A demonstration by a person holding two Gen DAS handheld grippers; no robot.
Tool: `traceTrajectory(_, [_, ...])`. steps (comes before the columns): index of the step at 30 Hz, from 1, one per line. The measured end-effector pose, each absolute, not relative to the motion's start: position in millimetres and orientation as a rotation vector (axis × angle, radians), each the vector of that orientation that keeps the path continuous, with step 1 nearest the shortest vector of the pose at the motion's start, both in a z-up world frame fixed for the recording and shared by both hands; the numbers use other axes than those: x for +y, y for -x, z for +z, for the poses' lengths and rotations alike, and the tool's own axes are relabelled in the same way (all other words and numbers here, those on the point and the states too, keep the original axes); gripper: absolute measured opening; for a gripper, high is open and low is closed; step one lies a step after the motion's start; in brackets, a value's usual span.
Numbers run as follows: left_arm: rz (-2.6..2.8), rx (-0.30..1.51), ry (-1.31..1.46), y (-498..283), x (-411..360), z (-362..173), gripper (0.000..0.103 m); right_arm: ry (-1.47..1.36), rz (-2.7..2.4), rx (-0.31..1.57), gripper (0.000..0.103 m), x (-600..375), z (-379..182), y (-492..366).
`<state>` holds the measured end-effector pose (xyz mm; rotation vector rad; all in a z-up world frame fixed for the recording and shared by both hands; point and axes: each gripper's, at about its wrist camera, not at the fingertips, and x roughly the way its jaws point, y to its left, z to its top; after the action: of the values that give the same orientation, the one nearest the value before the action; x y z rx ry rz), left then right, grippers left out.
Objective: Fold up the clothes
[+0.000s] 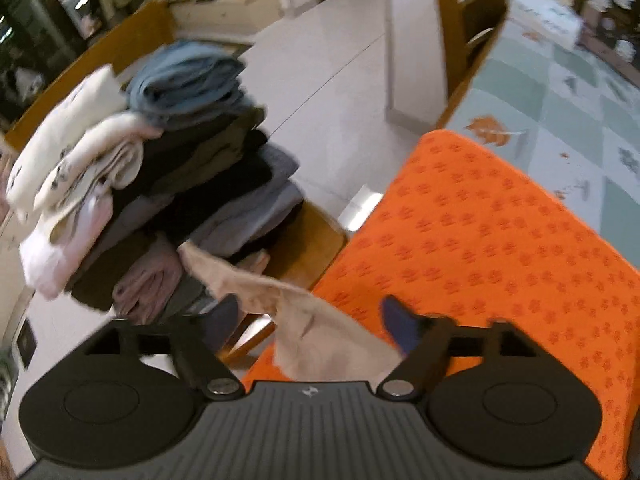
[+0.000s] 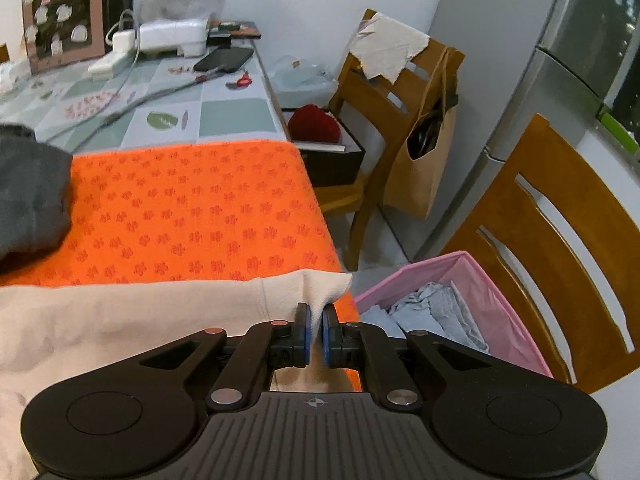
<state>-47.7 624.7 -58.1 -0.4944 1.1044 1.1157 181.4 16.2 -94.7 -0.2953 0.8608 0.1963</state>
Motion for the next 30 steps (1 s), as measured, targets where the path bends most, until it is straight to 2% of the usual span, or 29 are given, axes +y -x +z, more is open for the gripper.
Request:
traceTrajectory(2, [1.044, 1.108, 0.512, 47.9, 619.8, -54.2, 0.095, 0.291, 0.205, 0.869, 0.010, 15.5, -93.7, -180.3])
traceTrajectory(3, [1.006, 1.116, 0.525, 49.5, 617.1, -52.3, 0.102, 0.287, 0.208, 0.869, 0.011, 14.7, -92.1, -179.5])
traceTrajectory(11, [0.858, 1.150, 0.572, 73.7, 603.0, -40.5, 0.103, 0.249, 0.240, 0.872, 0.022, 4.5, -63.1, -154.1])
traceTrajectory(17, [0.893, 1.108, 0.564, 106.4, 592.0, -26.7, 0.103, 0.187, 0.215, 0.902, 0.028, -21.7, -49.7, -116.5])
traceTrajectory(25, [0.858, 0.982, 0.690, 157.7, 555.7, -23.3, 0.103, -0.029, 0.027, 0.965, 0.039, -81.1, -68.9, -66.6])
traceTrajectory(30, [0.883, 0.966, 0.708, 185.2, 540.6, -29.3, 0.102, -0.209, -0.057, 0.998, 0.047, -106.4, -88.9, -41.3])
